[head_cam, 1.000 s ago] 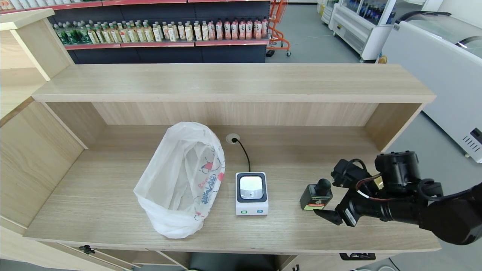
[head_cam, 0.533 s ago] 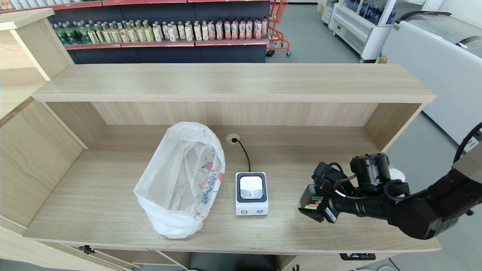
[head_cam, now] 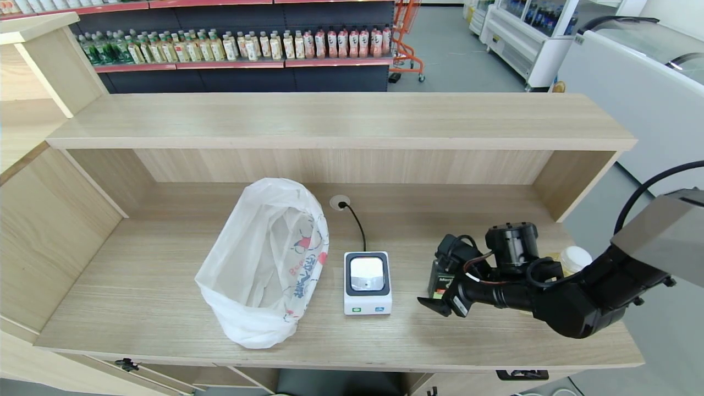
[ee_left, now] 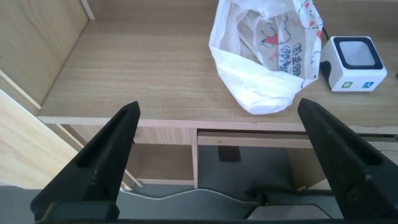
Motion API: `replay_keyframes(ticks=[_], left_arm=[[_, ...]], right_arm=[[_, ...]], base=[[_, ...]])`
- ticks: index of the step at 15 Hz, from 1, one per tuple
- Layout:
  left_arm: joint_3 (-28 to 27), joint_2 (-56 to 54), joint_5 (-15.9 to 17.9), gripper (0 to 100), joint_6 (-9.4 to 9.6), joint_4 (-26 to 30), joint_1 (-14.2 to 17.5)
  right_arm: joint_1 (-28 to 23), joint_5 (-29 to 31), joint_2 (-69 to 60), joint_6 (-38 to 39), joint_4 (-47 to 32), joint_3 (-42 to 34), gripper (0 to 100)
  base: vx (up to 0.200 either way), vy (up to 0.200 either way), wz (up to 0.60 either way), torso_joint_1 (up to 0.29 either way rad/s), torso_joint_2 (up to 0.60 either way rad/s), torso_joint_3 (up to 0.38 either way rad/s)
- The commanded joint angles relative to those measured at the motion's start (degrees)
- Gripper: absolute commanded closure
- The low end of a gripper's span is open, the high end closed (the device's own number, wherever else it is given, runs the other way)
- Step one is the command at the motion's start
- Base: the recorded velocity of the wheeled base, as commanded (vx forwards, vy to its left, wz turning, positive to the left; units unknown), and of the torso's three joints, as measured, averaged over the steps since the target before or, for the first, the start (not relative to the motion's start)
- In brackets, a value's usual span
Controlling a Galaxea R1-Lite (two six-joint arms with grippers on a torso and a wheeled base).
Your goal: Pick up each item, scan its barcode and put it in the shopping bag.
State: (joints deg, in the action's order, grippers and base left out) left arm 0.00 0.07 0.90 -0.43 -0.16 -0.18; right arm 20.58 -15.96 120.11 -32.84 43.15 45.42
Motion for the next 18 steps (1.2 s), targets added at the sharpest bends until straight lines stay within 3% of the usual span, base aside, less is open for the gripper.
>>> replay_keyframes(ticks=[1,3,4,12,18], left_arm=[[0.0,0.0,0.1,0,-0.01,0.0,0.0],[0.0,0.0,0.0,0,-0.01,0.0,0.0],[0.0,0.0,0.1,0,-0.01,0.0,0.0],[0.0,0.0,0.0,0,-0.01,0.0,0.0],[0.0,0.0,0.1,0,-0.01,0.0,0.0]], right_arm=[[0.2,-1.2,0.4,0.6,0.2,0.9,0],[-0.1,-5.4,-0.1,2.3,0.2,1.1,0],[-0.2,-5.4,-0.2,2.2,0.2,1.2,100],[-1.1,-5.2,-2.5,1.7,0.2,-2.8,100],[-2.3,-5.5,-12.7,4.5,0.1,-7.3,100]], base=[[0.0,0.0,0.0,0.0,0.0,0.0],[0.0,0.0,0.0,0.0,0.0,0.0],[0.0,0.0,0.0,0.0,0.0,0.0],[0.0,0.0,0.0,0.0,0.0,0.0],[0.0,0.0,0.0,0.0,0.0,0.0]])
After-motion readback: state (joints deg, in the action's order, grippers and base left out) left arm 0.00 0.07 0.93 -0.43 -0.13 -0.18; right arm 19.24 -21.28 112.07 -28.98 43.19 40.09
